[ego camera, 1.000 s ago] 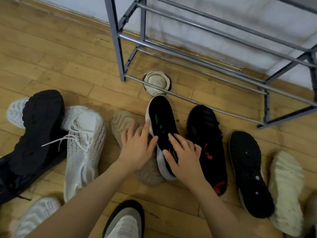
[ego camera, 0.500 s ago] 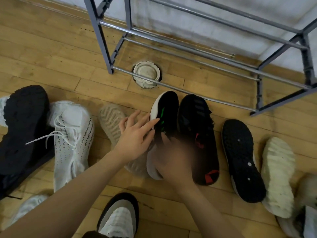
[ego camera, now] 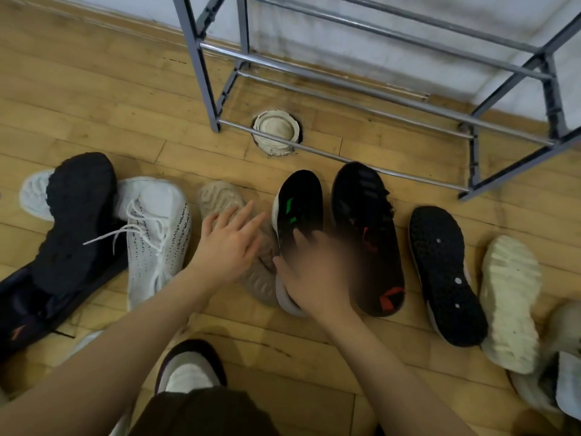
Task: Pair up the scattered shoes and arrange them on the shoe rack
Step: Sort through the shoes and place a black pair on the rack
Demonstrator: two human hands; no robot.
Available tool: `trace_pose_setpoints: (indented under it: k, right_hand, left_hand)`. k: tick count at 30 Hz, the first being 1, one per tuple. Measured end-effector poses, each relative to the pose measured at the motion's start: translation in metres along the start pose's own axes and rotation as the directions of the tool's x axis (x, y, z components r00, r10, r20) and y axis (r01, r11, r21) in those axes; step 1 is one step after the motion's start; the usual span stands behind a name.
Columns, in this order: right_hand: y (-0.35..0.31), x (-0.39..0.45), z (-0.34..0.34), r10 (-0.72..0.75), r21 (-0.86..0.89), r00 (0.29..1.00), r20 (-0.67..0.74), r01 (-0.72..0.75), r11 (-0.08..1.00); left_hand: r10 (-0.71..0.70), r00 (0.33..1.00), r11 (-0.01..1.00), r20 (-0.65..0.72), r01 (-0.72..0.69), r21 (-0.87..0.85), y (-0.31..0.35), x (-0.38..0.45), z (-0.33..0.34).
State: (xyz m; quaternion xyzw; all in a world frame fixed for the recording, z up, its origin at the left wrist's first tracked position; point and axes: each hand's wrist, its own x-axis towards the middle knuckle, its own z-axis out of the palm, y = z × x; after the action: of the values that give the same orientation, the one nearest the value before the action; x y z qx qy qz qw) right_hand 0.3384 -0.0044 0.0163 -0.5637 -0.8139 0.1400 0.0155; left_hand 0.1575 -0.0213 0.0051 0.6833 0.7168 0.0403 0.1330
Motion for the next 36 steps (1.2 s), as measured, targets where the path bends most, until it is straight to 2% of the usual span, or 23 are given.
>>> trace_pose_setpoints:
  k: [3, 7, 11, 14, 16, 19, 24, 28, 32, 36]
  right_hand:
    - [-0.017, 0.013, -0.003, -0.047, 0.074, 0.996, -0.071, 0.052, 0.996]
    - [-0.058, 0.046, -0.009, -0.172, 0.149, 0.985, -0.017, 0.173, 0.974]
    - [-0.118, 0.066, -0.004, -0.293, 0.182, 0.955, -0.041, 0.295, 0.938]
    - [-0.164, 0.071, 0.008, -0.398, 0.231, 0.916, -0.048, 0.398, 0.888]
    - [-0.190, 0.077, 0.019, -0.460, 0.205, 0.885, -0.067, 0.464, 0.862]
    - [-0.216, 0.090, 0.034, -0.505, 0.144, 0.861, -0.065, 0.509, 0.849]
    - [-0.234, 0.108, 0.054, -0.581, 0.025, 0.814, -0.008, 0.581, 0.813]
    - [-0.242, 0.110, 0.062, -0.573, -0.054, 0.820, 0.007, 0.572, 0.818]
    - [-0.239, 0.103, 0.053, -0.574, 0.028, 0.813, -0.095, 0.579, 0.815]
    - [-0.226, 0.092, 0.030, -0.500, 0.122, 0.845, -0.188, 0.525, 0.842]
  left_hand:
    - [-0.025, 0.999, 1.000, -0.048, 0.025, -0.004, -0.013, -0.003, -0.010]
    - [-0.187, 0.967, 0.979, -0.173, 0.169, -0.115, -0.035, -0.016, -0.032]
    - [-0.289, 0.926, 0.957, -0.241, 0.280, -0.071, -0.084, -0.049, -0.050]
    - [-0.438, 0.870, 0.898, -0.228, 0.436, -0.064, -0.125, -0.076, -0.057]
    - [-0.542, 0.820, 0.839, -0.182, 0.542, -0.055, -0.147, -0.088, -0.055]
    - [-0.625, 0.772, 0.780, -0.115, 0.625, -0.040, -0.166, -0.095, -0.043]
    - [-0.648, 0.750, 0.762, -0.133, 0.640, -0.099, -0.173, -0.090, -0.036]
    - [-0.639, 0.744, 0.768, -0.194, 0.605, -0.210, -0.179, -0.090, -0.043]
    - [-0.608, 0.737, 0.791, -0.294, 0.534, -0.297, -0.172, -0.102, -0.055]
    - [-0.505, 0.784, 0.860, -0.361, 0.423, -0.284, -0.152, -0.103, -0.073]
